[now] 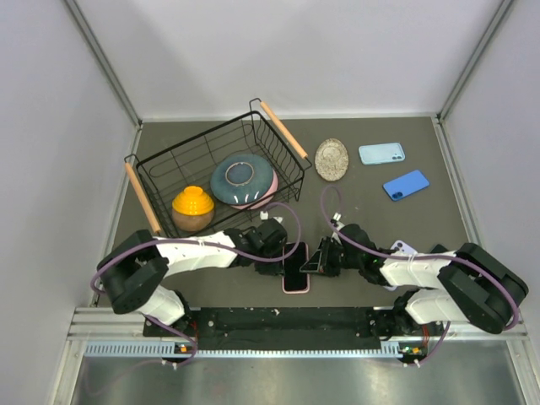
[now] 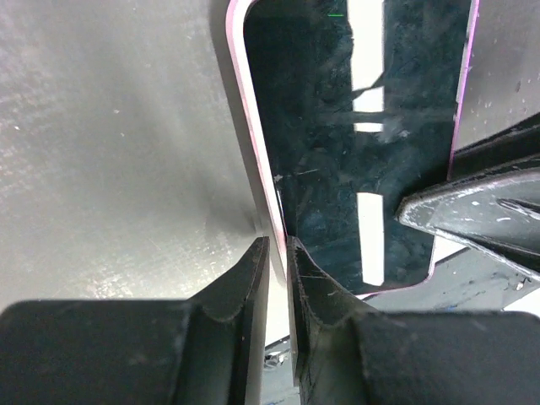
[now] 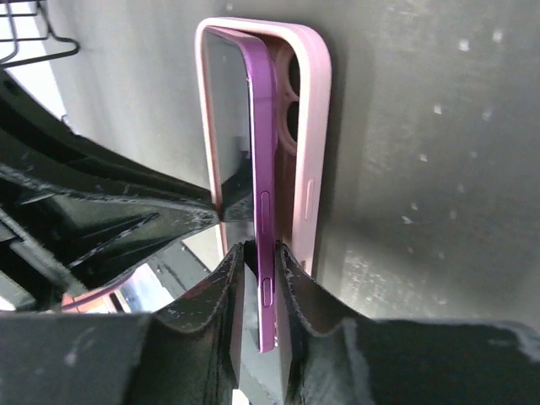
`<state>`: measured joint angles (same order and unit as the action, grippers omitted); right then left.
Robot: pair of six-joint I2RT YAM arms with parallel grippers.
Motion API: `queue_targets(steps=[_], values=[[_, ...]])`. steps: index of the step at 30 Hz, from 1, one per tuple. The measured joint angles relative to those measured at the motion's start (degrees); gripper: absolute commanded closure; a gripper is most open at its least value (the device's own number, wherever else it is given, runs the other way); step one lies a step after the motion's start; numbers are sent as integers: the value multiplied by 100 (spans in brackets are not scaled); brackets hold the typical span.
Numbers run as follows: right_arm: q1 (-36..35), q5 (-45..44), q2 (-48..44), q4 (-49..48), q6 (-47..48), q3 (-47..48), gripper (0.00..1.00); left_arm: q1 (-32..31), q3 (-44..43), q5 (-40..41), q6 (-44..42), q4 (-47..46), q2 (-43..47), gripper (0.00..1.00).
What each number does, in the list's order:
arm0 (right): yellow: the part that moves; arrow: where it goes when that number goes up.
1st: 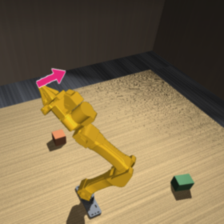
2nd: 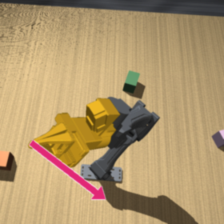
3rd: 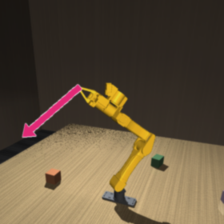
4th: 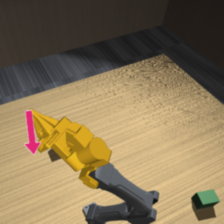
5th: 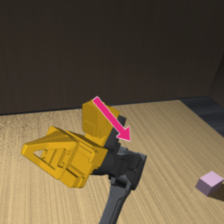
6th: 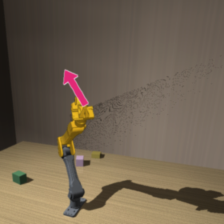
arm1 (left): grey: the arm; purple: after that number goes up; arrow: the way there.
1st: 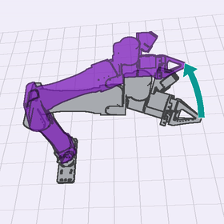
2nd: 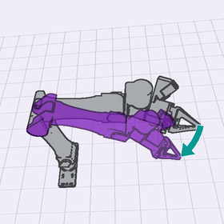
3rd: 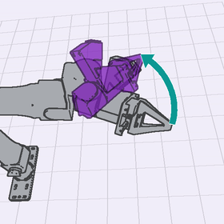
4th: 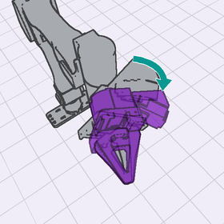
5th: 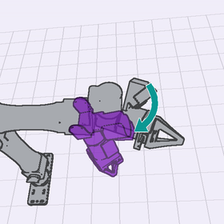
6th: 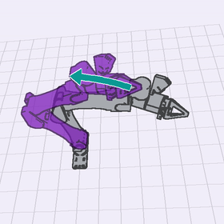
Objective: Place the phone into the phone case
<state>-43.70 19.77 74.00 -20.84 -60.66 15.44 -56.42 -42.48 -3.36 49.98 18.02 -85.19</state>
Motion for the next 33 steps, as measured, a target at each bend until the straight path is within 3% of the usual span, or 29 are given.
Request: queue_targets(steps=[8, 20, 25, 30, 33], values=[[-13, -219, -282, 713, 98, 181, 57, 0, -118, -46, -61, 17, -149, 80], [-15, -802, -874, 1784, 487, 343, 40, 0, -168, -66, -61, 44, -199, 81], [-15, -741, -761, 1665, 564, 343, 39, 0, -168, -90, -55, 37, -197, 77], [-15, -610, -562, 1355, 608, 343, 39, 0, -166, -140, -7, 7, -197, 66], [-15, -566, -444, 1150, 629, 343, 39, 0, -166, -94, 15, 28, -186, 70]])
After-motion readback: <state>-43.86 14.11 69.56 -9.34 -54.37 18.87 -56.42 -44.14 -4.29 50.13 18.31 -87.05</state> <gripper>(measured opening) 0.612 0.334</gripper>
